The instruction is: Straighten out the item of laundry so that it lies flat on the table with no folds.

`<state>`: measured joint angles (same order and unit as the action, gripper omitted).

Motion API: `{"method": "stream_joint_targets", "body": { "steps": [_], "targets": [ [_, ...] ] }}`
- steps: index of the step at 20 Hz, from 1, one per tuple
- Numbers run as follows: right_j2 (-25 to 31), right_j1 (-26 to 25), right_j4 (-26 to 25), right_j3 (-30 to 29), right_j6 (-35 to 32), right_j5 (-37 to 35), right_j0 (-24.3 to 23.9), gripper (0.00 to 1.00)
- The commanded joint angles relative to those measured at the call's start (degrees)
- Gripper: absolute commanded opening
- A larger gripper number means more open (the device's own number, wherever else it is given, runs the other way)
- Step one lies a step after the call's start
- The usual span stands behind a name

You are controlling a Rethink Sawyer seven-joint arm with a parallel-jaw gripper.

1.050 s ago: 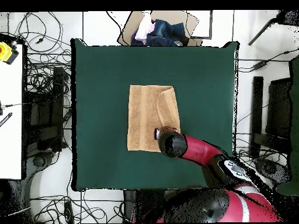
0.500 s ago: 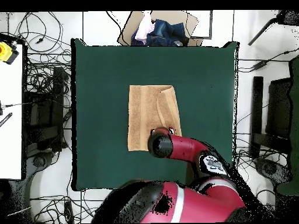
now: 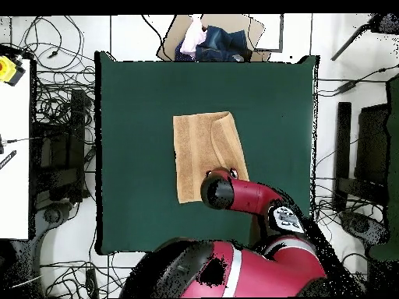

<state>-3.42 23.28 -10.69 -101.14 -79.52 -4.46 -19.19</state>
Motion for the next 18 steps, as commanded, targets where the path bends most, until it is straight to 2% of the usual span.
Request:
{"method": "stream_joint_targets", "body": {
  "steps": [1,18],
  "targets": [
    [-4.11,-7.9,-2.35,9.81,-7.53,7.29,-4.46,1.0],
    [-0.88,-8.53,-3.08,9.02,-8.13,8.29,-7.66,1.0]
  ]
}}
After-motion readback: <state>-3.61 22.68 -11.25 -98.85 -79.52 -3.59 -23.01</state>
